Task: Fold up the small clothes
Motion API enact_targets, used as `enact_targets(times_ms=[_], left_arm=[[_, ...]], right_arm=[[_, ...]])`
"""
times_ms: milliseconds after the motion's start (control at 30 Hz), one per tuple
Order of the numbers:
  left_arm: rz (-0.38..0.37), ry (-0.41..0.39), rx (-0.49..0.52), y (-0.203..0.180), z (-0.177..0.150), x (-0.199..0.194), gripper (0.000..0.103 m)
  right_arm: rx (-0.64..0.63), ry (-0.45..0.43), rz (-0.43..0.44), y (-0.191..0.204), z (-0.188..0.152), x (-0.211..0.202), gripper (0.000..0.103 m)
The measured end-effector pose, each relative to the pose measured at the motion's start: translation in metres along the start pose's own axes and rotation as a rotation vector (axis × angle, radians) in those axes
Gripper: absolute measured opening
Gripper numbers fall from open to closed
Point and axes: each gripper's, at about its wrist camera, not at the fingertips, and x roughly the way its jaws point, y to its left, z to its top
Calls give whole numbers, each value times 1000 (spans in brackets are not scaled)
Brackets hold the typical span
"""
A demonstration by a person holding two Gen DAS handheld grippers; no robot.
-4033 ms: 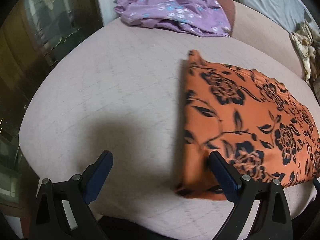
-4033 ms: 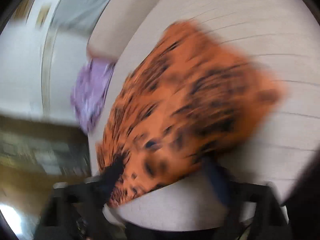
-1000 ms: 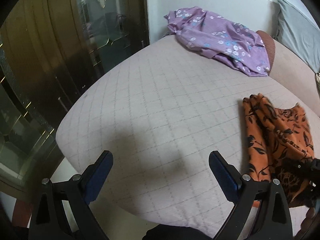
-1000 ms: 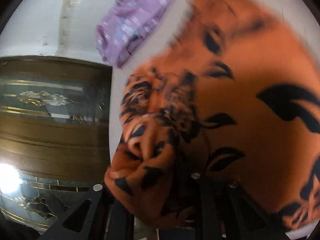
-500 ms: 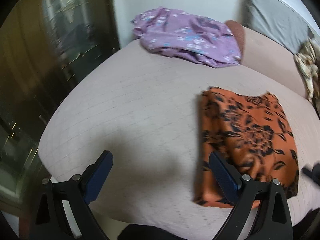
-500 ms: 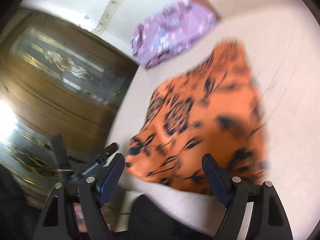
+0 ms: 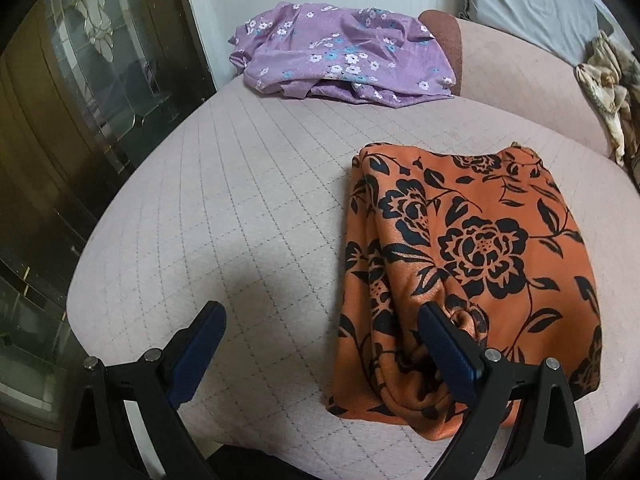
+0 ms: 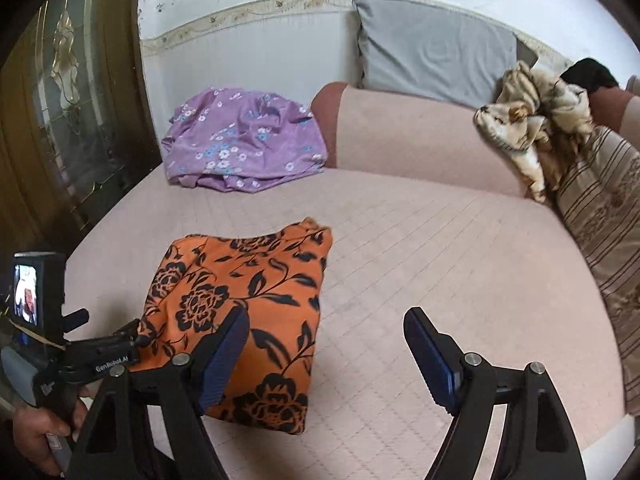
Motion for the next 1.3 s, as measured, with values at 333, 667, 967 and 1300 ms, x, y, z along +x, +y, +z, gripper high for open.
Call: enact_targets(times_ms=[333, 667, 967, 1300], left_arm=[[94, 22, 94, -11, -14, 30, 96], [36, 12, 51, 7, -9, 20, 96], [-124, -93, 16, 18, -5, -22, 96], [-403, 48, -81, 24, -27, 34, 18]], right_arm=[[14, -27, -3, 7, 10, -2, 82], [-13, -17, -7, 20, 13, 10, 82], [-70, 38, -19, 43, 3, 48, 82], [54, 209, 193, 23, -61, 130, 63]])
